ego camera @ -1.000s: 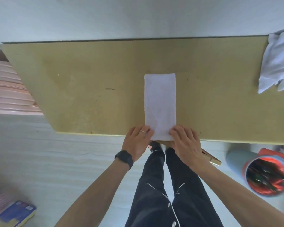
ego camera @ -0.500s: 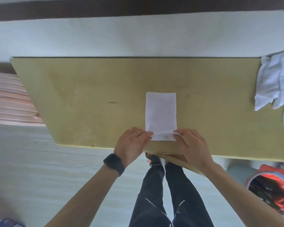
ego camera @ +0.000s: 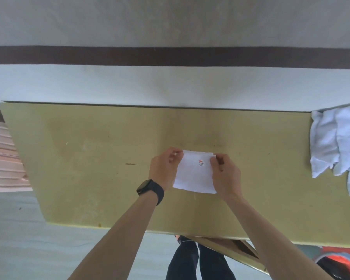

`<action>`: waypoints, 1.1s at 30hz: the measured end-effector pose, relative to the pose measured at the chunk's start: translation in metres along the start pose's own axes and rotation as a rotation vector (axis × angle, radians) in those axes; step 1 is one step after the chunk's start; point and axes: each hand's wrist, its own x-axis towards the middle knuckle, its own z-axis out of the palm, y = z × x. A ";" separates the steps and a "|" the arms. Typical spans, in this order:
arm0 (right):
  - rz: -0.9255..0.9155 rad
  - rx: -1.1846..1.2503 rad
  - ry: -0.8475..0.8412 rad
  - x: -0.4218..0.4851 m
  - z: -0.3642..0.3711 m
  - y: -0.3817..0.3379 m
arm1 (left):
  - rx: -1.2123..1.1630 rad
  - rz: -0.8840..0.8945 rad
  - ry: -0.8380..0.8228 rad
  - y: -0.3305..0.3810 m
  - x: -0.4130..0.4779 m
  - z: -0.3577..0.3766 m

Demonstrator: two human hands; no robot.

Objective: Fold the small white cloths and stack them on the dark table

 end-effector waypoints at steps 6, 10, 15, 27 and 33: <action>-0.001 -0.123 0.068 0.007 0.009 0.003 | 0.090 -0.005 0.027 -0.003 0.008 0.005; 0.015 -0.196 0.096 0.009 0.014 0.001 | 0.208 -0.004 0.036 -0.001 0.015 0.009; 0.022 -0.316 0.108 0.009 0.014 -0.005 | 0.327 0.012 0.023 0.003 0.018 0.010; 0.088 -0.253 0.134 -0.020 -0.004 0.003 | 0.125 -0.103 0.028 0.000 -0.016 -0.008; 0.114 0.007 0.017 -0.058 -0.009 0.022 | -0.016 -0.179 -0.070 -0.014 -0.048 -0.006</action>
